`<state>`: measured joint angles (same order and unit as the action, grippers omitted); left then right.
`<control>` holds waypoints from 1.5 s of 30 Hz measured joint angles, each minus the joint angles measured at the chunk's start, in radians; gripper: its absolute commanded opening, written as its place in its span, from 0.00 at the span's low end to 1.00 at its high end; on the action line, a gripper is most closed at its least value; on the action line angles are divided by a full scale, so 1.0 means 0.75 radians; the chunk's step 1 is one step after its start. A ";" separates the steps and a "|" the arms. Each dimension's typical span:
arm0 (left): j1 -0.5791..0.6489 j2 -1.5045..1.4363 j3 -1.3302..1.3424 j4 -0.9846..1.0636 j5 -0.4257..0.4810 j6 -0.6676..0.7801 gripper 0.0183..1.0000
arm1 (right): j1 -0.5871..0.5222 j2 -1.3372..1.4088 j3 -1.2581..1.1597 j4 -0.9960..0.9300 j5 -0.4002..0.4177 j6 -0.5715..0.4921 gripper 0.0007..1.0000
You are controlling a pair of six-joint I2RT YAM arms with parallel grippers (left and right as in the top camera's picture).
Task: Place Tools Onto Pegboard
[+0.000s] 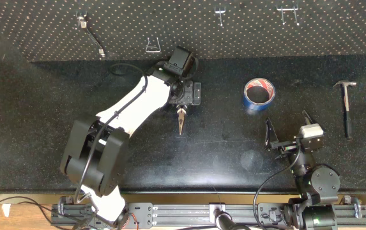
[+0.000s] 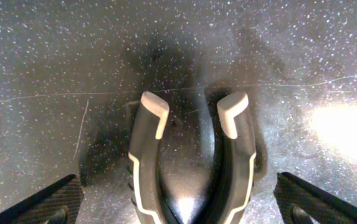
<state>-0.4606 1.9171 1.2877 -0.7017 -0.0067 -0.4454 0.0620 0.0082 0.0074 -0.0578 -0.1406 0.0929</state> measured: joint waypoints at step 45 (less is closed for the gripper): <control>-0.002 0.019 0.005 0.019 -0.024 -0.026 0.45 | 0.000 0.000 0.000 0.000 0.000 0.000 0.98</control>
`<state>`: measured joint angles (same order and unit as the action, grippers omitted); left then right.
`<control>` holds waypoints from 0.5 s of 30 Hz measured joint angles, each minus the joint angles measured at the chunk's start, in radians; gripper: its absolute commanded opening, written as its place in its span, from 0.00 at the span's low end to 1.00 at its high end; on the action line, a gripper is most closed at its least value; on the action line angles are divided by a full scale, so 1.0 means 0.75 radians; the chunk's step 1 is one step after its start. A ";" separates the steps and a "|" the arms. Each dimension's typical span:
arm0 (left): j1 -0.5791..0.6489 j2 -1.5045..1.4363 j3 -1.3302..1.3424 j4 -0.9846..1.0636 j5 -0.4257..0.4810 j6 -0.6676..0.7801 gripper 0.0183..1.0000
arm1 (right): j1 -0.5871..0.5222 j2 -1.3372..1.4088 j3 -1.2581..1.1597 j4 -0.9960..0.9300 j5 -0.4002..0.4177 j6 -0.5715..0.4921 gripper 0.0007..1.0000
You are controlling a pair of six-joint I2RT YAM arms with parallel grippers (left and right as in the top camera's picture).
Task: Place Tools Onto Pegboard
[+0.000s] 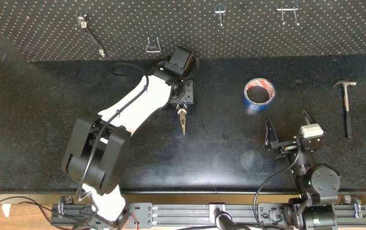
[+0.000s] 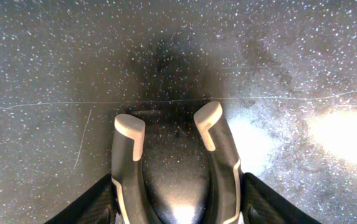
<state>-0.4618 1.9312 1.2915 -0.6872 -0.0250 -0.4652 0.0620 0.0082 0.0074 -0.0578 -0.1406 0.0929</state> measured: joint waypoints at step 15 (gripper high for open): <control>0.000 0.000 0.022 -0.164 -0.004 -0.004 0.01 | 0.000 0.000 0.001 0.000 0.000 0.000 0.98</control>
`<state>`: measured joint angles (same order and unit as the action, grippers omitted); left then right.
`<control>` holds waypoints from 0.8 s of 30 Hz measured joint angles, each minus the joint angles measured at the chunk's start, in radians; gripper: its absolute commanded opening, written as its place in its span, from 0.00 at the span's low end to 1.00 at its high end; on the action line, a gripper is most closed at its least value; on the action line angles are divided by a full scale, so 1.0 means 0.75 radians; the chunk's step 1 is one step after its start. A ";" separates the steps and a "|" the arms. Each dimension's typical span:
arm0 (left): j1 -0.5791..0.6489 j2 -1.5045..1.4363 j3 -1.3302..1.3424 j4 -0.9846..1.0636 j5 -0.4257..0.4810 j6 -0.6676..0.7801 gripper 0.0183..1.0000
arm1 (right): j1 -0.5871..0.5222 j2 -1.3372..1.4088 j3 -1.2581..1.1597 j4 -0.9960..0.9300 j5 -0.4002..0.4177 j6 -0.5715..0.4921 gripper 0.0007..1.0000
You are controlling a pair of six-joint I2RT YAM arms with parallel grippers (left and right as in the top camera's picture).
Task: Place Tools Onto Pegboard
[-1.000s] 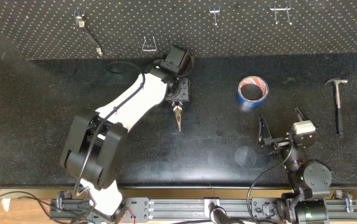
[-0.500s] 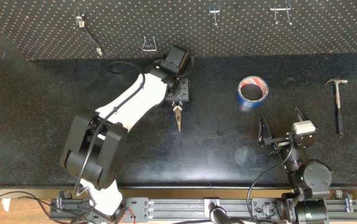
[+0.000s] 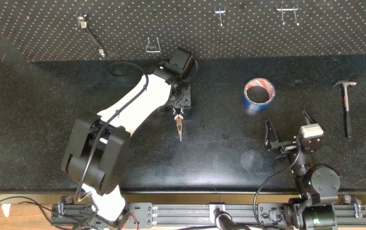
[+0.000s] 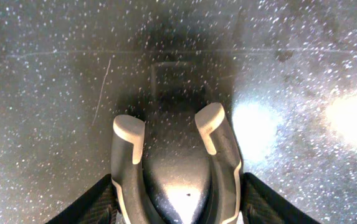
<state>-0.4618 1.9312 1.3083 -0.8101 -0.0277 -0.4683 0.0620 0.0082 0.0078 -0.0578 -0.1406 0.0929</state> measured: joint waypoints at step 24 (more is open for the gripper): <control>0.160 -0.491 -0.013 0.921 -0.357 0.624 0.01 | 0.000 0.000 -0.001 0.001 0.000 0.000 0.98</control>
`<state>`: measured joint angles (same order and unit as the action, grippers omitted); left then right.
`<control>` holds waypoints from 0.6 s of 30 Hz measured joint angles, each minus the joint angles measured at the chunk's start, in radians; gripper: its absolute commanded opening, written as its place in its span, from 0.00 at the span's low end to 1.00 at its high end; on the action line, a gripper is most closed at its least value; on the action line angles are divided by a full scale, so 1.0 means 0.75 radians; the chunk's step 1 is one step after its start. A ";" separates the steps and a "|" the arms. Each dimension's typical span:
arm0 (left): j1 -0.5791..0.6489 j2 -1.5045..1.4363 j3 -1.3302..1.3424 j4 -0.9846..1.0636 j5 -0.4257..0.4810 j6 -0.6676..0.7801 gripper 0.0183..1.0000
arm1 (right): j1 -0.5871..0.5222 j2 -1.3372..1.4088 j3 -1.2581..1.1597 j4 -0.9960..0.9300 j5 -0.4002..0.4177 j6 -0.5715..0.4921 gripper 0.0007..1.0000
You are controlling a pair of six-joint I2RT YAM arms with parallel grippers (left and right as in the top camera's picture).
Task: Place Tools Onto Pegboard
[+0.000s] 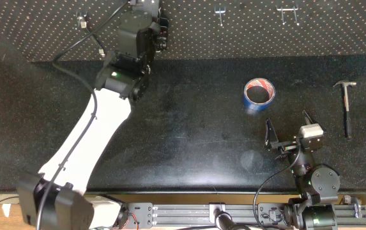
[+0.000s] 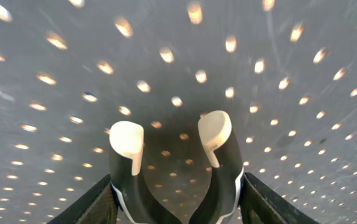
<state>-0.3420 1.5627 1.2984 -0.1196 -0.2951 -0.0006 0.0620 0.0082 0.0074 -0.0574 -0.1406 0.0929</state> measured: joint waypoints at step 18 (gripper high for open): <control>0.029 0.073 -0.159 0.273 -0.026 0.076 0.01 | 0.000 0.000 0.001 -0.001 0.000 0.000 0.98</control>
<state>-0.3202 1.6176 1.1793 0.0849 -0.3145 0.0566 0.0620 0.0082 0.0078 -0.0578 -0.1406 0.0929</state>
